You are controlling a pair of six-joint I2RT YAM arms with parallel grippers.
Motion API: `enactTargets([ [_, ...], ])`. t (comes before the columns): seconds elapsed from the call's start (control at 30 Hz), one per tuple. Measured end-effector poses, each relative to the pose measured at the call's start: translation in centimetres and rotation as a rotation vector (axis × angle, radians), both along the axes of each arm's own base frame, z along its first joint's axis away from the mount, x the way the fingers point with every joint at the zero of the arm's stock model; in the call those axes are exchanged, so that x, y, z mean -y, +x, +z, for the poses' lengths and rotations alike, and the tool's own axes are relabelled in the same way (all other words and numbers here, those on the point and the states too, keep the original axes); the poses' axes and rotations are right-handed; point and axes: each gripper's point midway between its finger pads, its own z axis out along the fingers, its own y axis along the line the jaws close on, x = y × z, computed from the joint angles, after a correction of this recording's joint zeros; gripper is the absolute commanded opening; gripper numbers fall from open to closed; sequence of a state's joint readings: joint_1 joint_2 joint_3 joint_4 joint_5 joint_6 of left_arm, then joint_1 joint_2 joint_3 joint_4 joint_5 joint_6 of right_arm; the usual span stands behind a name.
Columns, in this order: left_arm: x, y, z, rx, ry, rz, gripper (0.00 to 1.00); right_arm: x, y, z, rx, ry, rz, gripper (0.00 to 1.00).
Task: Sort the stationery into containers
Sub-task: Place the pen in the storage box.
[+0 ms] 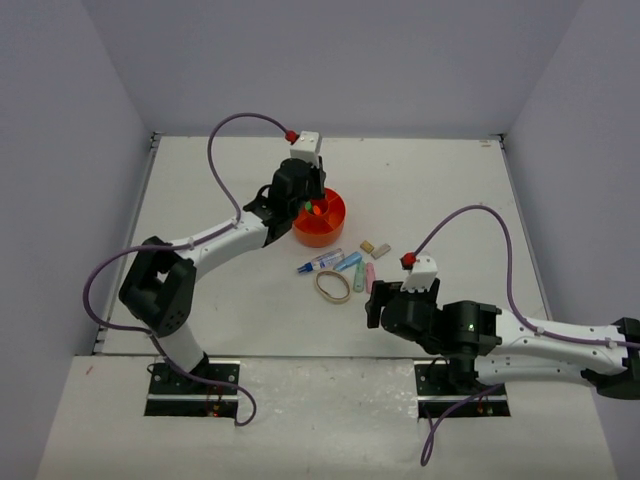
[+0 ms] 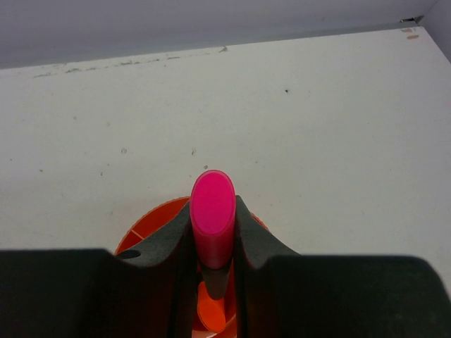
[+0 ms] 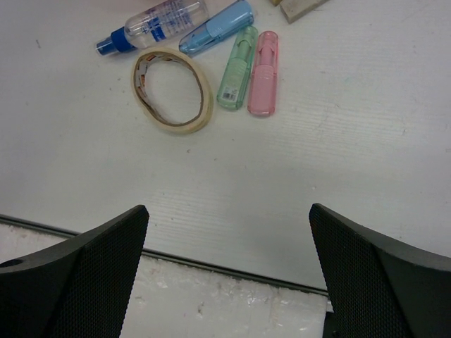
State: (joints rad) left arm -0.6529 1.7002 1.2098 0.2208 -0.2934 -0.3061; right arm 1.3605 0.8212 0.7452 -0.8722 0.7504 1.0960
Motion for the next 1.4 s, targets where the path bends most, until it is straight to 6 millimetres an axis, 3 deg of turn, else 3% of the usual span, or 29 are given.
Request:
enactTargets([
  [0.4,0.7,1.1,-1.2,0.038,-0.014,0.002,0.00,-0.4,-0.1,-1.2,-0.021,-0.054,0.004,0.99],
  [0.6,0.0,0.5,-3.2,0.015,-0.002,0.022,0.03,-0.4,-0.1,-1.2,-0.020,-0.055,0.006,0.99],
  [0.73,-0.1,0.4,-3.7,0.006,-0.006,0.024,0.23,-0.4,-0.1,-1.2,-0.019,-0.058,0.008,0.99],
  [0.8,-0.1,0.4,-3.6,0.009,-0.013,0.025,0.42,-0.4,-0.1,-1.2,-0.020,-0.059,0.008,0.99],
  [1.13,-0.7,-0.5,-2.5,0.024,-0.040,0.028,0.48,-0.8,0.1,-1.7,-0.032,-0.079,0.014,0.99],
  [1.17,-0.8,-0.6,-2.0,0.031,-0.046,0.028,0.56,-0.8,0.1,-1.9,-0.040,-0.080,0.012,0.99],
  [1.23,-0.9,-0.9,-0.8,0.048,-0.066,0.028,0.86,-0.9,0.5,-2.3,-0.064,-0.084,0.000,0.99],
  [1.27,-1.1,-1.1,-0.2,0.057,-0.078,0.028,0.97,-0.9,0.8,-2.6,-0.080,-0.085,-0.009,0.99],
  [1.37,-1.8,-2.2,2.3,0.069,-0.121,0.036,1.00,-0.6,2.8,-3.7,-0.154,-0.060,-0.081,0.92],
  [1.4,-2.1,-2.6,3.2,0.068,-0.134,0.039,1.00,-0.2,3.6,-4.1,-0.178,-0.057,-0.110,0.85],
])
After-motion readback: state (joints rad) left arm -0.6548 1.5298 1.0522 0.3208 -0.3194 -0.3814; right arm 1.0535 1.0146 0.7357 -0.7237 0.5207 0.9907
